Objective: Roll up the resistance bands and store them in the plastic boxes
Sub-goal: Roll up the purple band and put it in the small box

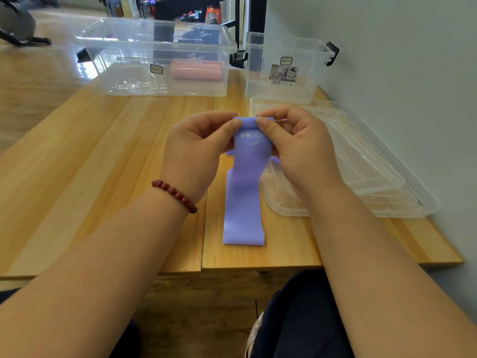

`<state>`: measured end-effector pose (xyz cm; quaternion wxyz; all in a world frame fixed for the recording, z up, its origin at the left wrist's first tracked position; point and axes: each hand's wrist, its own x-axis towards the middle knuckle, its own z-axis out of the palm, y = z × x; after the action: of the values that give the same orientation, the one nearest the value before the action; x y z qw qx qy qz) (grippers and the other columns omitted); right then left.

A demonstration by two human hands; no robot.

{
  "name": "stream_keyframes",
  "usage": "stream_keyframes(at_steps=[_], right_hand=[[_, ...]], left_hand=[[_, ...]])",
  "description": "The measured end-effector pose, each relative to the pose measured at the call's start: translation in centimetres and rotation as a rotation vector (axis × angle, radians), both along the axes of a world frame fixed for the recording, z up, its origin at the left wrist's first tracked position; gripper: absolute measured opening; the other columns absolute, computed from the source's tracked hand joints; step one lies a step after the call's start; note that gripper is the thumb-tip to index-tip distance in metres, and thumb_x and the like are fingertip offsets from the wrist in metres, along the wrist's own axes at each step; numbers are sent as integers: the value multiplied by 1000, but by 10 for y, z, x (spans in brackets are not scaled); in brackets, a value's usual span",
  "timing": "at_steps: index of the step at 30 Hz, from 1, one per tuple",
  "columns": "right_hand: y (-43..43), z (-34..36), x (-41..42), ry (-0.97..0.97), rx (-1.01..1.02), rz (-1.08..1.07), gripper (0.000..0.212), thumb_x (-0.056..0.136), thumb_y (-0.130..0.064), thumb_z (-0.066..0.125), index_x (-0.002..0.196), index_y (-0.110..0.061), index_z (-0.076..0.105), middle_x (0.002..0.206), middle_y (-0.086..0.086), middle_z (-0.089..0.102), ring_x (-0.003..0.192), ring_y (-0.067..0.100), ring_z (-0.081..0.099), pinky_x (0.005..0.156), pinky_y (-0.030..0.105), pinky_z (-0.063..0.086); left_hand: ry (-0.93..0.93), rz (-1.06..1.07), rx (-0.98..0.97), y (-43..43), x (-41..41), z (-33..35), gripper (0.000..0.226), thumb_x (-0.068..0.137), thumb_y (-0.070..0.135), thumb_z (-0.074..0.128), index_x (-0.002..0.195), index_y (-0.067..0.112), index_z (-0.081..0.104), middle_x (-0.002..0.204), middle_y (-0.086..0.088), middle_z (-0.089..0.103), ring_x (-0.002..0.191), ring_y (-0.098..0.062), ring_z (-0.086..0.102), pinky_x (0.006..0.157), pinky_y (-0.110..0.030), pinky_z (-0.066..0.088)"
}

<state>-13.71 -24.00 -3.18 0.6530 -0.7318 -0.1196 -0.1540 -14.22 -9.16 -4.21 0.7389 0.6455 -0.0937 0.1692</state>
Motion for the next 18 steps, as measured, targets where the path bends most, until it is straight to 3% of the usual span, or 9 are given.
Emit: stream_keyframes(at_steps=[4,7,11,16,18], right_hand=[[-1,2,-1,9,21,21,15,93,-7,64,89,-21,68,81,4,73,86,31,70,77,46,58],[-3,3,0,0,37,23,18,92,-3,64,87,-20,68,73,-3,71,76,18,67,68,32,56],[-7,2,0,-24,31,38,20,91,2,62,87,-16,68,77,-5,71,78,10,67,67,21,53],[-9,-2,1,-70,-1,58,18,90,3,63,88,-15,69,91,9,72,92,21,71,85,34,57],[-9,-3,1,-88,4,67,21,90,5,61,85,-14,69,95,12,73,96,23,71,89,36,57]], left_hand=[[3,-2,-21,1,2,-1,17,88,3,68,88,18,74,82,4,76,88,-17,72,78,-28,57],[18,-35,-24,2,1,-2,22,89,2,66,90,23,75,89,1,76,96,-23,71,86,-36,57],[80,-102,-68,1,-1,1,14,89,5,66,94,17,73,87,0,76,95,-22,71,83,-32,58],[95,-99,-55,3,0,1,14,86,4,70,86,18,74,83,0,75,99,-30,69,90,-41,57],[100,-107,-44,3,0,1,17,86,1,69,86,17,73,82,1,75,95,-26,70,91,-40,57]])
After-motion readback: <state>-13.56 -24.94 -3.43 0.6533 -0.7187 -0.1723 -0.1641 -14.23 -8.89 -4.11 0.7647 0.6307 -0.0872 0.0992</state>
